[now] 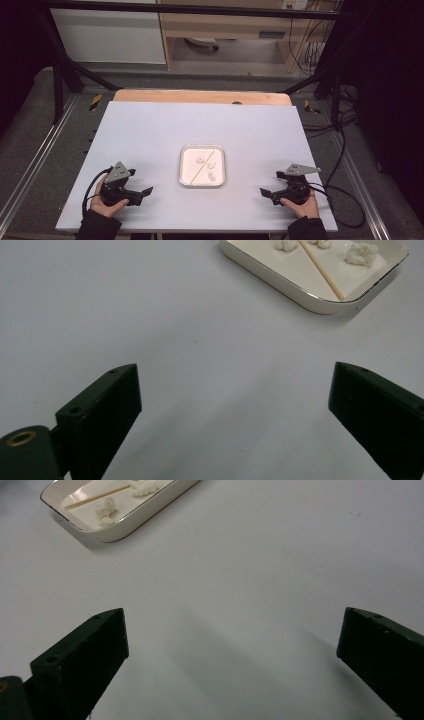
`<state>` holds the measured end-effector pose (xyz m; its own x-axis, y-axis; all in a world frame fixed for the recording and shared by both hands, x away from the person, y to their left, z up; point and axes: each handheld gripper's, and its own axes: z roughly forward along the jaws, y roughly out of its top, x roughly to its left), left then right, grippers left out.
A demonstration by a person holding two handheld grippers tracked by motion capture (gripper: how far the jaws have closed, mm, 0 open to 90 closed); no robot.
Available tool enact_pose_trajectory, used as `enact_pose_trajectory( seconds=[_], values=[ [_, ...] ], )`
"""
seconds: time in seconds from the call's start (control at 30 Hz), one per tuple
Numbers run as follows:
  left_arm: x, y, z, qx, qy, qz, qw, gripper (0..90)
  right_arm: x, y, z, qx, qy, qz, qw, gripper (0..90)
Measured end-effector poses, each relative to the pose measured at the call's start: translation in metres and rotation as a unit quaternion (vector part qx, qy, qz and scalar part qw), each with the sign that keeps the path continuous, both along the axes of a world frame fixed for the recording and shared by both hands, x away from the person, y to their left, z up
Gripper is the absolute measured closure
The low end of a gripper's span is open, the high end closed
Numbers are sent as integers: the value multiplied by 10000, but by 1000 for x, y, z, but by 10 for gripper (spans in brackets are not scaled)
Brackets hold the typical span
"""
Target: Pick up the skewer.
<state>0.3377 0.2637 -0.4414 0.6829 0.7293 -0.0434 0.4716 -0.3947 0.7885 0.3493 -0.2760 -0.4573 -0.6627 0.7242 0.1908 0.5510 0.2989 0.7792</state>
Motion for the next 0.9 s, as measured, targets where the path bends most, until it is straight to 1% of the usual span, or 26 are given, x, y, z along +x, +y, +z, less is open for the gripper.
enact_pose_trajectory(
  seconds=[0.07, 0.27, 0.4, 0.43, 0.57, 0.7, 0.9],
  values=[
    [0, 0, 0, 13, 24, -4, 10000, 65, 0, 0, 1, 52, 24, 1, 10000, 6],
    [0, -2, 1, 55, 21, -2, 10000, 66, 1, 0, 0, 64, 29, 17, 10000, 8],
    [0, -6, 2, 118, 20, -33, 9999, 62, 1, 0, 0, 52, 44, -17, 10000, 9],
    [0, -7, 2, 107, 28, -31, 9999, 62, 1, 0, 0, 58, 69, -12, 10000, 9],
    [0, -10, 3, 124, 25, -66, 9999, 58, 1, 1, 0, 35, 68, -10, 10000, 9],
    [0, -14, 4, 95, 30, -114, 9999, 53, 1, 1, 0, 34, 70, -28, 10000, 8],
    [0, -22, 5, 152, 36, -171, 9997, 52, 1, 0, 0, -1, 58, -32, 10000, 8]
  ],
)
